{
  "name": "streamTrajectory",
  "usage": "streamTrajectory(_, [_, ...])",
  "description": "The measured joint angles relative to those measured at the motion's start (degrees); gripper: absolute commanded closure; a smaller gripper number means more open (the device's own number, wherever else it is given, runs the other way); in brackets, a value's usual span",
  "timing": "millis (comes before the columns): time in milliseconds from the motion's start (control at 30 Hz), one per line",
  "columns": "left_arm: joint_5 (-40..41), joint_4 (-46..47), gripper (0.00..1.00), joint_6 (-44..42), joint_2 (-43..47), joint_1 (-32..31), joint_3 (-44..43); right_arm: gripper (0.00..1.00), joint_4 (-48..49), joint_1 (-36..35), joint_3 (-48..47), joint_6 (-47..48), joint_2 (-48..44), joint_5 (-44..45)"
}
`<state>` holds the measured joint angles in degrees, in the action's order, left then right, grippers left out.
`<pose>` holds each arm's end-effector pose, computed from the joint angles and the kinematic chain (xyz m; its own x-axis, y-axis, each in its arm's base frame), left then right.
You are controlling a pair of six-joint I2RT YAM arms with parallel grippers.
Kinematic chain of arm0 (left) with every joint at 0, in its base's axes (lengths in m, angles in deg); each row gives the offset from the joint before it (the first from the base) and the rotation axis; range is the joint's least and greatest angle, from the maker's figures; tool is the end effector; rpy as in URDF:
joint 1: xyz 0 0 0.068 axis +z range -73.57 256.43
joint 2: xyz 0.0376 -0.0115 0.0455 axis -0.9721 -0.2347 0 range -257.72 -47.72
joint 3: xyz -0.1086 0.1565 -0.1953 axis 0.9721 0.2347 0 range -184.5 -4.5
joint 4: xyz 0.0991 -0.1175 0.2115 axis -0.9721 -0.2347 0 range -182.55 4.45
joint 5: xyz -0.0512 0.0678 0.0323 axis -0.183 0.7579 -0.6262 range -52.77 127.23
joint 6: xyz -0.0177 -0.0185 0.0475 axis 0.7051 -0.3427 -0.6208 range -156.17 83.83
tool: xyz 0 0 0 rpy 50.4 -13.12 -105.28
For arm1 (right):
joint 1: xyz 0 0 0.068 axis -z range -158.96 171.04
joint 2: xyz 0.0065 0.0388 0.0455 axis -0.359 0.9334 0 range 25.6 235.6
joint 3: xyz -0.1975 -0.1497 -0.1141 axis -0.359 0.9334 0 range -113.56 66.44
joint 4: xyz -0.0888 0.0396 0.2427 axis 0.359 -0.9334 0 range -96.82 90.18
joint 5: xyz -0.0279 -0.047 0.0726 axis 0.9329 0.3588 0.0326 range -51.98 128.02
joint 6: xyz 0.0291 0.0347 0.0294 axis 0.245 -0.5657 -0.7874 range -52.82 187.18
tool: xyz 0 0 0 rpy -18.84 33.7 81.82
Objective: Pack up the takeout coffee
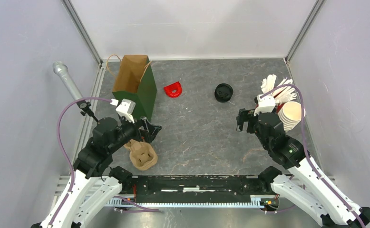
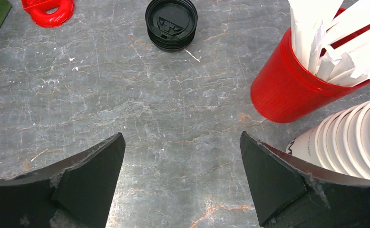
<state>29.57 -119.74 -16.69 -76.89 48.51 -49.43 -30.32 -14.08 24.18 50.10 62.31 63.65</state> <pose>0.0973 -0.0570 0.3319 -0.4555 -0.1328 -0.8803 0.4496 0.8191 -0.3562 0.1255 0.0694 0.3099 -0.3879 0.0510 -0.9203 -0.0877 0.9919 0.0920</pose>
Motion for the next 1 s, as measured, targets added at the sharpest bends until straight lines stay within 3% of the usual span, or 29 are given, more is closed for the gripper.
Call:
streamTrajectory(400, [-0.02,0.00,0.00,0.00,0.85,0.00,0.02,0.02,0.59,0.00,-3.45,6.36,1.07,4.44])
streamTrajectory(767, [-0.09,0.00,0.00,0.00,0.83,0.00,0.26,0.44,-5.29,0.35,-20.83,15.37,16.63,27.45])
streamTrajectory(900, [-0.09,0.00,0.00,0.00,0.83,0.00,0.33,0.55,-8.26,4.02,-20.96,17.64,19.98,27.78])
streamTrajectory(1000, [-0.11,0.00,0.00,0.00,0.81,0.00,0.33,0.57,-10.14,10.38,-21.84,18.78,20.33,25.18])
